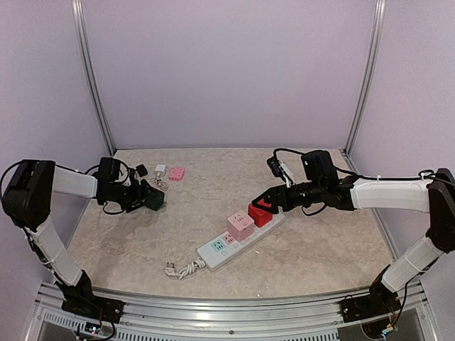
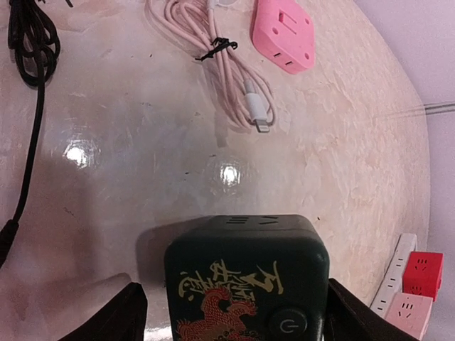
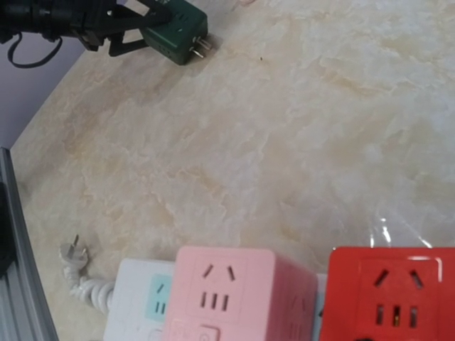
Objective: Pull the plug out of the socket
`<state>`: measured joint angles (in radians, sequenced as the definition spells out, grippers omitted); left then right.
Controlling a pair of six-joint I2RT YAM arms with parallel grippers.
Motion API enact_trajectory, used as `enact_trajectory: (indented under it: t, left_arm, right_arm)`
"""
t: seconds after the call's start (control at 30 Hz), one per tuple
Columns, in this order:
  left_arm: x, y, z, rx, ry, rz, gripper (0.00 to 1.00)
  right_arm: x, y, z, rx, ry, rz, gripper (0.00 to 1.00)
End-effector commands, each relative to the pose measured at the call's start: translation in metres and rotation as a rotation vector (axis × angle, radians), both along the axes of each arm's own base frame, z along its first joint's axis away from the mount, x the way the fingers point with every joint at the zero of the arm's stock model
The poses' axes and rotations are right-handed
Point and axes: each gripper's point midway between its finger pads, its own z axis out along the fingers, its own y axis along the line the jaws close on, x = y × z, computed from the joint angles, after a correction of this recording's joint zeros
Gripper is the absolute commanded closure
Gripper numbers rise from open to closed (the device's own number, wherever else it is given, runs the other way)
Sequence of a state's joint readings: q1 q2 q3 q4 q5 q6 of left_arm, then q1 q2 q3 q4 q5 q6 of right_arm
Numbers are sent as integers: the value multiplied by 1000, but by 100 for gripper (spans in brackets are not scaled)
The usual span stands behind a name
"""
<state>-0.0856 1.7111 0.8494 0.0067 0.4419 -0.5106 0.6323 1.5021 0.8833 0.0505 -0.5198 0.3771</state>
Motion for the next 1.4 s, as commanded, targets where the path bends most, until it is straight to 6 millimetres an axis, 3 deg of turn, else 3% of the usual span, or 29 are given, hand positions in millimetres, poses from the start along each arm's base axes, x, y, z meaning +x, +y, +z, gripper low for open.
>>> enact_trajectory:
  t: [0.0,0.27,0.47,0.73,0.87,0.97,1.13,1.37]
  left_arm:
    - [-10,10,-1,53,17,5,17]
    - [-14,-12,1,-11,-8,-94,28]
    - [-16,-32,-9,-23,16,-156,37]
    - [-21,-91,-14,-146,25,-309,43]
    - [-25,-106,-20,-169,49,-340,42]
    - [-27,-104,-22,-157,56,-326,29]
    - [-22,-82,-18,-16,44,-246,2]
    - [-5,-40,30,187,-43,-101,1]
  right_arm:
    - [-1,-4,1,12,1,0,25]
    - [0,-1,3,24,1,6,25]
    - [0,0,2,22,4,6,25]
    - [2,2,2,28,9,14,26]
    - [1,1,4,24,5,12,26]
    - [1,0,3,20,5,12,26]
    - [2,-1,5,19,-1,6,25]
    - [5,-11,9,22,-15,-23,25]
